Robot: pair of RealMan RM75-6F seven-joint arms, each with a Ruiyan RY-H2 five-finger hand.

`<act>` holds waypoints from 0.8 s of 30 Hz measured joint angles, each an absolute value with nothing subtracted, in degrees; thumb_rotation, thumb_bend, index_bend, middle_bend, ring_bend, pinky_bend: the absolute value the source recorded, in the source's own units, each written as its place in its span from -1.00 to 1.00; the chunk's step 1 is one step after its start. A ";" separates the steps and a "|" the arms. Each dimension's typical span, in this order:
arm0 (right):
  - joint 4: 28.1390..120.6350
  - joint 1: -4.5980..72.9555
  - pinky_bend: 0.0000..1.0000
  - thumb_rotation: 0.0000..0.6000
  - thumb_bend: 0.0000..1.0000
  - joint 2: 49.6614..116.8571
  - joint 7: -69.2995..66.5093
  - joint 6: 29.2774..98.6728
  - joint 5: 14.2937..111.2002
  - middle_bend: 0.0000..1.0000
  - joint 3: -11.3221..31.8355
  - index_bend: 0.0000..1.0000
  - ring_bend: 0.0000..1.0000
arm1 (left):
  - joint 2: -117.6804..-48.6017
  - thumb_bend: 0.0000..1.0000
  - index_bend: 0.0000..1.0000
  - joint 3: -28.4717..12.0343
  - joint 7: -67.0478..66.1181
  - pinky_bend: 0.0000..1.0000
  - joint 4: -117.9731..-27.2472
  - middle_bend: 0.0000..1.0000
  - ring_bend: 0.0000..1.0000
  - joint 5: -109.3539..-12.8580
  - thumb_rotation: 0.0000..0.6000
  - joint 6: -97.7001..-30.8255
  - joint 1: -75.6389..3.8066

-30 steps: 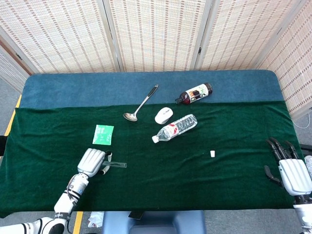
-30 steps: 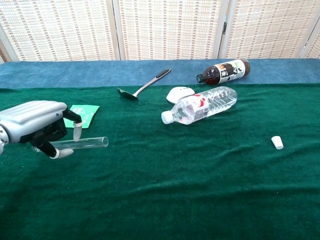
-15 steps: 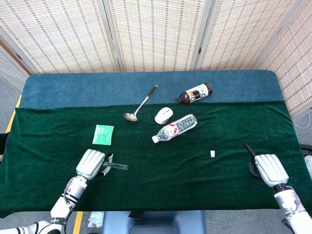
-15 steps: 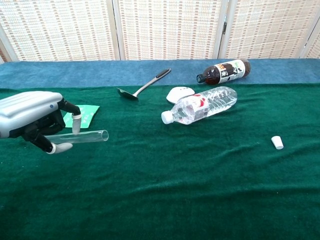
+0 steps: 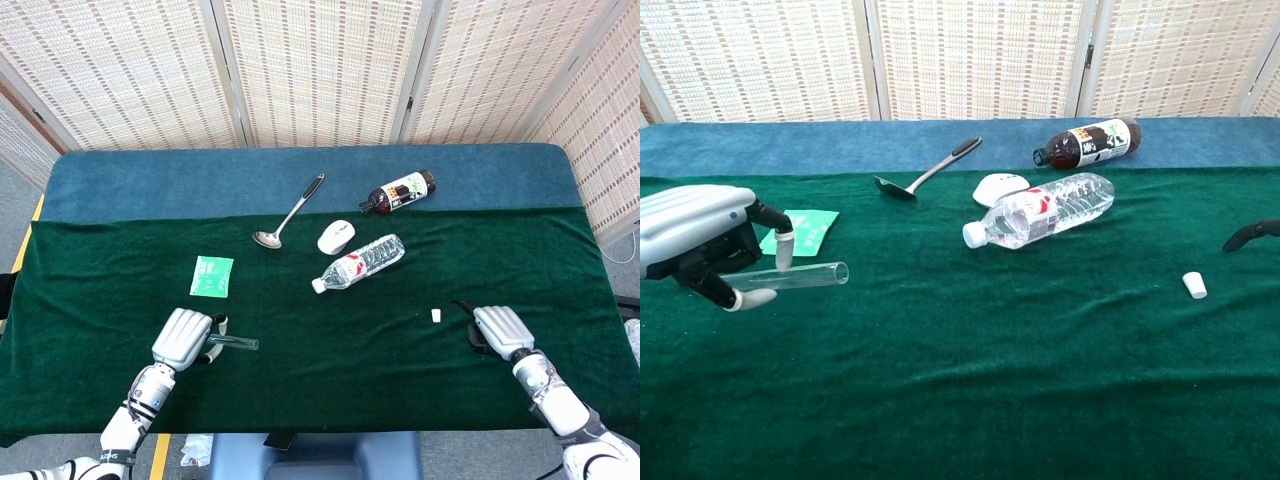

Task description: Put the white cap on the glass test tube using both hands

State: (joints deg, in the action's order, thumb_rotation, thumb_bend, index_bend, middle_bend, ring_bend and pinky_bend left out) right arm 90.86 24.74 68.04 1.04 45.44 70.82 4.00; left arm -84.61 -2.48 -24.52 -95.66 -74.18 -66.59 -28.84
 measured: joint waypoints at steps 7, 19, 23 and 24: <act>88.42 27.89 1.00 1.00 0.73 70.44 1.75 41.00 66.65 0.84 4.37 -0.66 1.00 | -84.81 -0.05 0.35 -2.38 -24.66 0.73 -95.46 0.96 0.94 -74.17 1.00 -66.43 -28.65; 85.75 30.23 1.00 1.00 0.73 72.95 2.48 38.79 64.27 0.84 3.47 -0.64 1.00 | -85.01 -0.05 0.35 -2.14 -25.16 0.73 -95.32 0.96 0.94 -74.09 1.00 -65.99 -28.47; 85.74 30.30 1.00 1.00 0.73 73.21 2.25 39.07 64.81 0.84 3.02 -0.62 1.00 | -85.17 -0.05 0.35 -2.09 -25.30 0.73 -95.20 0.96 0.94 -74.23 1.00 -65.90 -28.46; 85.84 30.29 1.00 1.00 0.73 73.20 2.27 39.21 65.03 0.84 2.90 -0.62 1.00 | -85.21 -0.05 0.35 -2.08 -25.32 0.73 -95.20 0.96 0.94 -74.26 1.00 -65.88 -28.46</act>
